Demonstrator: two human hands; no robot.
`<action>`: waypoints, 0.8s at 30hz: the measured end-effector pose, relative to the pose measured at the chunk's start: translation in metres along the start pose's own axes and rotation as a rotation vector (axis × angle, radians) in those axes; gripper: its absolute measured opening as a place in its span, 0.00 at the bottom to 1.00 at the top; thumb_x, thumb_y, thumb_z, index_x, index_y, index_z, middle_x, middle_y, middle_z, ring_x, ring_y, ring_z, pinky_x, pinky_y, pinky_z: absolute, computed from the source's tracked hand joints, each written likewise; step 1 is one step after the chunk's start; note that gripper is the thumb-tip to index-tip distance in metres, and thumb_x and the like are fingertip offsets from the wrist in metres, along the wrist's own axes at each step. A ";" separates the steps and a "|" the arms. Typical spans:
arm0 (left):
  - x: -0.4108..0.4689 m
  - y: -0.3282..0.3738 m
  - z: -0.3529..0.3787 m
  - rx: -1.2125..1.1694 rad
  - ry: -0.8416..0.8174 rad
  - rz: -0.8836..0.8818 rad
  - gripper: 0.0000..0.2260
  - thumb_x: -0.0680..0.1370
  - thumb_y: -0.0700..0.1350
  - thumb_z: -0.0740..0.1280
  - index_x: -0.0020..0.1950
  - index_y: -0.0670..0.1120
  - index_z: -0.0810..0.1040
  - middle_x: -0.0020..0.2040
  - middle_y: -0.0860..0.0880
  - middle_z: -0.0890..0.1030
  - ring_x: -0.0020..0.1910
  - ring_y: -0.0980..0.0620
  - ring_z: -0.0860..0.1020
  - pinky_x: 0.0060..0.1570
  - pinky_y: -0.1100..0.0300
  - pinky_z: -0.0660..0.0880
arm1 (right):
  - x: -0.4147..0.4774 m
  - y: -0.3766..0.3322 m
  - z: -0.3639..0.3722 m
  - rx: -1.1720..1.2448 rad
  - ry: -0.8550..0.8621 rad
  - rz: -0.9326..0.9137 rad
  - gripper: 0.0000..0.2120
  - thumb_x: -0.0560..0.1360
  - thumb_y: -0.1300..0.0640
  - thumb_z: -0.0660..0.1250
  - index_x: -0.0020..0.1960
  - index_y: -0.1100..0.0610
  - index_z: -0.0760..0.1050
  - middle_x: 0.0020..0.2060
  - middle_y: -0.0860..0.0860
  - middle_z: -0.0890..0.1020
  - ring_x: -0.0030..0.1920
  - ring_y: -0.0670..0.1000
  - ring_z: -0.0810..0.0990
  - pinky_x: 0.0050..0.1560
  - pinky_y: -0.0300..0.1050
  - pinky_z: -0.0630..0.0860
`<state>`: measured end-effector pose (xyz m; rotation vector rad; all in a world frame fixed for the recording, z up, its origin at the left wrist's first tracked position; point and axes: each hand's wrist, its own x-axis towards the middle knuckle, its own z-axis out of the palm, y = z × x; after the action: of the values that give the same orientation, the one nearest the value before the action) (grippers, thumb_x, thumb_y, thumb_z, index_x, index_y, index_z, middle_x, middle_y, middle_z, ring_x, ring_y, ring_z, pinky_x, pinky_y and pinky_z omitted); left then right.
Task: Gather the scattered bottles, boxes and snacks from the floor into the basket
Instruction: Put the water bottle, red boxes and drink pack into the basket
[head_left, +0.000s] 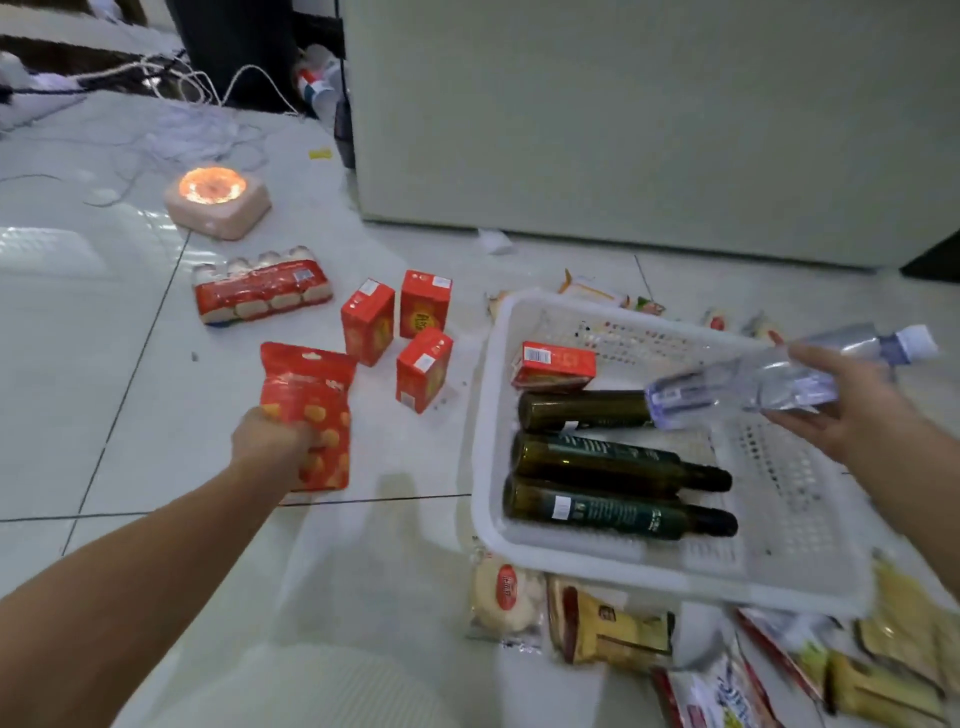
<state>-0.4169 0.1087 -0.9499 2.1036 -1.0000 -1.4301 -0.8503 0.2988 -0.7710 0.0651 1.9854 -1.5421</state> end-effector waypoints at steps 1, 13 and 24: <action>0.010 0.006 -0.001 -0.056 0.097 0.054 0.22 0.54 0.47 0.77 0.46 0.50 0.77 0.41 0.48 0.83 0.35 0.44 0.82 0.32 0.50 0.80 | 0.001 0.008 -0.013 -0.010 0.025 0.023 0.15 0.72 0.55 0.71 0.57 0.55 0.73 0.58 0.57 0.76 0.46 0.54 0.80 0.27 0.46 0.80; -0.132 0.186 0.115 0.299 -0.094 1.027 0.29 0.64 0.49 0.78 0.62 0.48 0.71 0.54 0.48 0.79 0.52 0.48 0.78 0.48 0.55 0.74 | -0.032 0.071 0.000 -0.029 -0.035 0.449 0.23 0.69 0.60 0.73 0.62 0.58 0.70 0.61 0.63 0.73 0.56 0.68 0.77 0.30 0.60 0.80; -0.123 0.129 0.185 1.287 -0.622 1.198 0.34 0.75 0.59 0.66 0.76 0.49 0.57 0.71 0.43 0.66 0.70 0.43 0.63 0.66 0.47 0.64 | -0.070 0.090 0.034 -0.768 -0.145 0.618 0.29 0.80 0.42 0.55 0.55 0.70 0.73 0.43 0.64 0.81 0.37 0.59 0.82 0.31 0.46 0.81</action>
<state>-0.6559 0.1267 -0.8588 0.8211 -3.2235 -0.6996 -0.7431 0.3198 -0.8185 0.2170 2.0412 -0.3523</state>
